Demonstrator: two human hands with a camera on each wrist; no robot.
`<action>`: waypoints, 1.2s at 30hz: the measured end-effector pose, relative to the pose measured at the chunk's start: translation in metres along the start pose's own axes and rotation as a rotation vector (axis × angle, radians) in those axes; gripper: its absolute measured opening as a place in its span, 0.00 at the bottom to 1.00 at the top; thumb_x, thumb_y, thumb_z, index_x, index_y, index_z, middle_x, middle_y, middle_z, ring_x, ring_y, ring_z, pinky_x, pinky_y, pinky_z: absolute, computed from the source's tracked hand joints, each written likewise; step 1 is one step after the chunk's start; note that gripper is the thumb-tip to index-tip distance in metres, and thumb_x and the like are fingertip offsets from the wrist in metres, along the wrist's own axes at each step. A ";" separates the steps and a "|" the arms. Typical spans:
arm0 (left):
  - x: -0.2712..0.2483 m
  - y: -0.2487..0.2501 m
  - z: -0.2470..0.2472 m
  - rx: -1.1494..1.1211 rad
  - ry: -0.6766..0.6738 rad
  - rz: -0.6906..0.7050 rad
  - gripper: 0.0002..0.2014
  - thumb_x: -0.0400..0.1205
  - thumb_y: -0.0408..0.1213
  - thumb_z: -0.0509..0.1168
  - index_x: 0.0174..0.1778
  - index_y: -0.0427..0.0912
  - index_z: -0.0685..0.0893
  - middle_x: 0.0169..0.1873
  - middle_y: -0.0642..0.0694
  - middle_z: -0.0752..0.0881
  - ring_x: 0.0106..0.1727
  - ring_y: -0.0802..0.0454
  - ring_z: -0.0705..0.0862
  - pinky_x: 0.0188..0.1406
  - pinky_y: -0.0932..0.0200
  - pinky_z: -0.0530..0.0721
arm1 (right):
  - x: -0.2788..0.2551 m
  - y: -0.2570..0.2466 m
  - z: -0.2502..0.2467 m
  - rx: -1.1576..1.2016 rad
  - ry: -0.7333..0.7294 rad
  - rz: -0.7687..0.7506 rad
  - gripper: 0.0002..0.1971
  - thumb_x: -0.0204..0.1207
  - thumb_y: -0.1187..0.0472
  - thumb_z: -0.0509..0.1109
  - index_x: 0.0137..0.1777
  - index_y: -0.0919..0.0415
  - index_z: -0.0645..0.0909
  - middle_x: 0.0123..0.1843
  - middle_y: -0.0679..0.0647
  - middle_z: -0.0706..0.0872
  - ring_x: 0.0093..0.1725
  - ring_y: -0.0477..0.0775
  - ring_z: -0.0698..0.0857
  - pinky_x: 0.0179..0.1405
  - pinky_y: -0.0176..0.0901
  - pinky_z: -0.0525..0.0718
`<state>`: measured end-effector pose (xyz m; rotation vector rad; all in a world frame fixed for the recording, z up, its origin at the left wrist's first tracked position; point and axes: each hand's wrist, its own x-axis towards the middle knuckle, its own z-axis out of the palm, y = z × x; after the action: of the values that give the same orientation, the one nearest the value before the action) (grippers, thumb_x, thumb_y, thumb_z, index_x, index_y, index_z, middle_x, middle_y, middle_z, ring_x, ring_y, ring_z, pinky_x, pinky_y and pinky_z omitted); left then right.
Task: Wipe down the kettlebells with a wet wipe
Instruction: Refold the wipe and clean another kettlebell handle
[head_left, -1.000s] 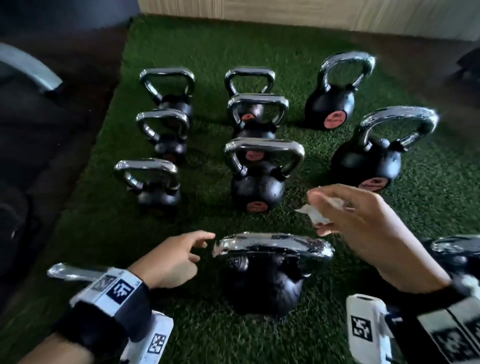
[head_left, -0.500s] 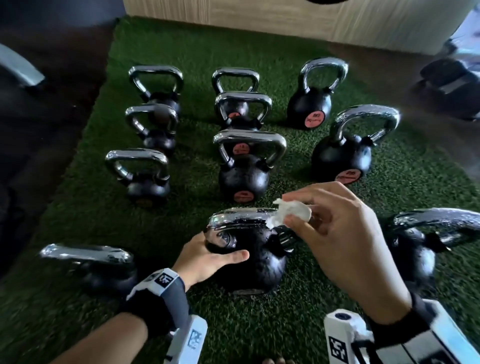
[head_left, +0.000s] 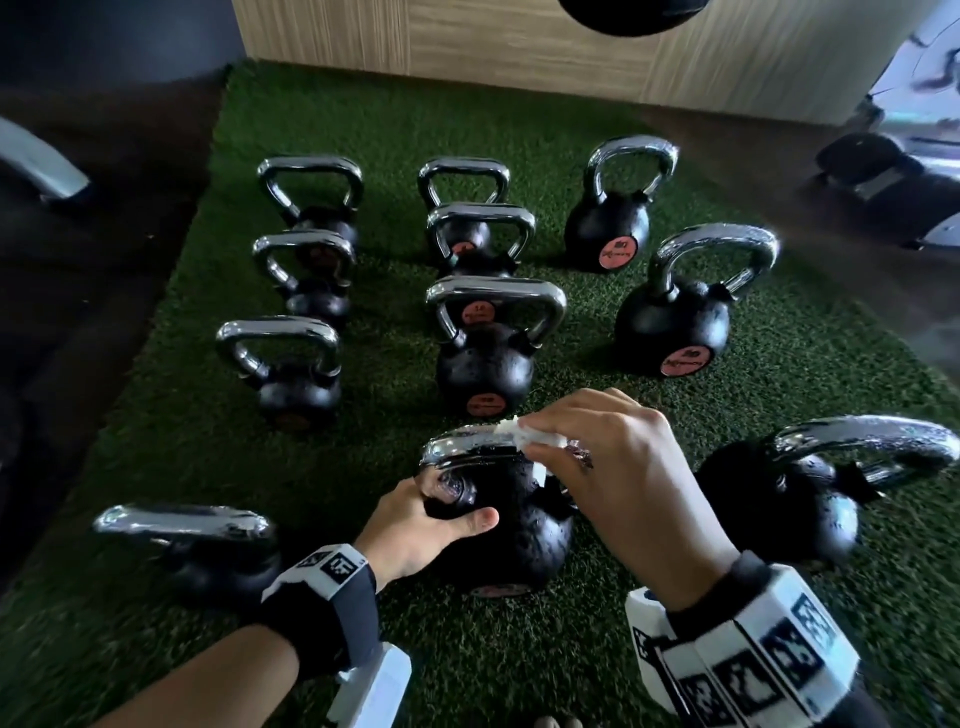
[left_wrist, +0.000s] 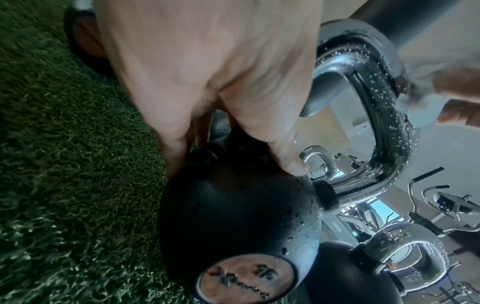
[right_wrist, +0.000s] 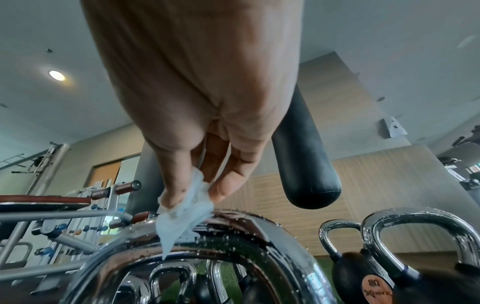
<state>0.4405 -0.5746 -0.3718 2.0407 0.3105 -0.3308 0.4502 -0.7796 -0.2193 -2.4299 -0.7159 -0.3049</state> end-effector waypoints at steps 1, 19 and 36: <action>0.000 0.000 0.001 0.001 0.000 0.004 0.22 0.62 0.64 0.83 0.43 0.59 0.84 0.46 0.61 0.90 0.50 0.70 0.85 0.47 0.76 0.78 | -0.001 0.003 -0.001 0.004 -0.005 0.014 0.11 0.72 0.60 0.82 0.55 0.56 0.93 0.50 0.45 0.92 0.49 0.48 0.88 0.53 0.43 0.85; 0.003 0.005 -0.004 -0.070 -0.070 -0.005 0.31 0.58 0.65 0.84 0.53 0.55 0.92 0.51 0.61 0.93 0.57 0.64 0.88 0.69 0.56 0.84 | -0.041 0.079 0.001 0.331 0.214 0.493 0.10 0.72 0.58 0.82 0.52 0.44 0.92 0.47 0.39 0.94 0.46 0.34 0.91 0.50 0.40 0.90; 0.002 0.011 -0.006 0.013 0.053 -0.114 0.39 0.45 0.72 0.83 0.48 0.55 0.89 0.48 0.59 0.90 0.50 0.64 0.88 0.46 0.68 0.83 | -0.071 0.112 0.076 1.328 0.240 0.911 0.16 0.66 0.68 0.75 0.55 0.71 0.90 0.49 0.63 0.93 0.45 0.52 0.92 0.41 0.39 0.90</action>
<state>0.4469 -0.5748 -0.3606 2.0511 0.4592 -0.3493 0.4573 -0.8412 -0.3587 -1.1732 0.3194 0.2166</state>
